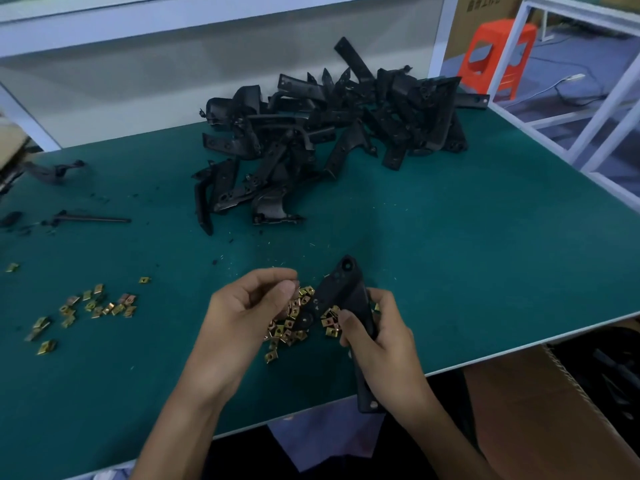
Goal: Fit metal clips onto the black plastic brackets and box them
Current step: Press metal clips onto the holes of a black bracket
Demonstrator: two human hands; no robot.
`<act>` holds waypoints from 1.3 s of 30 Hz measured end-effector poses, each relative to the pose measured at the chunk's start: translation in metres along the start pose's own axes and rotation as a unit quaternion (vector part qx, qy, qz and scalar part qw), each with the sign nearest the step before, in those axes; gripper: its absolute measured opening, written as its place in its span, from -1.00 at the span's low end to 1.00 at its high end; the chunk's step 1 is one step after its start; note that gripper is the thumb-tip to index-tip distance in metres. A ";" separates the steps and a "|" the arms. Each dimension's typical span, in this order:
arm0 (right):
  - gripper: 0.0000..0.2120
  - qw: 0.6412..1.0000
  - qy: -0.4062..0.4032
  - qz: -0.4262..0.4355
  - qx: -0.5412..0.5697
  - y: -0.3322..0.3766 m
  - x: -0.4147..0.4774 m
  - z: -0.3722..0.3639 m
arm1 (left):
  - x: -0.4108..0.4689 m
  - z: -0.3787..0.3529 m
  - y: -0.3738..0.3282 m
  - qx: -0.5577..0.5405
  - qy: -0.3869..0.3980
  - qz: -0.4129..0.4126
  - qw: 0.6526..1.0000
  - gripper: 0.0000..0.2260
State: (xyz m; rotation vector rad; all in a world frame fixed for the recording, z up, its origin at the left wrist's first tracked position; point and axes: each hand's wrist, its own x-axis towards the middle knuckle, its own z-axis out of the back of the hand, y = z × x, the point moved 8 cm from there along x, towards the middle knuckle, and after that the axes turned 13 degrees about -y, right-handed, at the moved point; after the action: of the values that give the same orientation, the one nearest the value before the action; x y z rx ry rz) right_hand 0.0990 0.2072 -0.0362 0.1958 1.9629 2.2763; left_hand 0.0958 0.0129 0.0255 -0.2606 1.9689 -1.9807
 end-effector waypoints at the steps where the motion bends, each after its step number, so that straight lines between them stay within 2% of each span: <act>1: -0.74 1.000 -0.001 -0.001 0.001 0.000 0.000 0.000 | 0.000 0.000 0.001 -0.003 0.000 0.011 1.000 -0.85; 5: -0.73 1.000 0.004 -0.002 0.003 -0.002 0.000 0.000 | 0.001 -0.003 0.005 0.040 0.023 0.017 0.999 -0.80; 10: -0.80 1.000 0.024 0.009 0.002 0.000 0.000 -0.002 | 0.002 -0.010 0.004 0.087 0.070 0.016 0.994 -0.78; 13: -0.76 0.999 0.037 0.019 -0.011 0.002 -0.001 -0.003 | 0.005 -0.011 0.002 0.122 0.088 0.009 0.989 -0.75; 17: -0.74 0.996 0.060 0.040 -0.043 0.003 0.000 -0.006 | 0.006 -0.013 -0.004 0.163 0.112 0.002 0.980 -0.82; 23: -0.77 0.995 0.061 0.058 -0.048 0.003 0.000 -0.007 | 0.003 -0.012 0.001 0.176 0.092 0.013 0.980 -0.78; 28: -0.78 0.993 0.064 0.059 -0.075 -0.002 0.002 -0.010 | -0.002 -0.006 -0.001 0.177 0.054 -0.016 0.983 -0.72; 34: -0.76 0.991 0.083 0.066 -0.084 -0.003 0.005 -0.009 | -0.005 -0.008 0.007 0.119 0.017 0.006 0.993 -0.72; 36: -0.74 0.992 0.078 0.061 -0.074 -0.004 0.004 -0.008 | -0.007 -0.010 0.006 0.120 0.028 0.004 0.992 -0.77; 39: -0.70 0.991 0.084 0.063 -0.085 -0.005 0.003 -0.011 | -0.008 -0.010 0.004 0.154 0.066 -0.004 0.986 -0.73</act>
State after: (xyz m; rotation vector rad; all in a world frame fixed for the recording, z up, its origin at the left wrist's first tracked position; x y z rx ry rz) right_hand 0.0944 0.1980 -0.0427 0.1165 1.8656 2.6059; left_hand 0.1003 0.0257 0.0220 -0.0615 1.7015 -2.3214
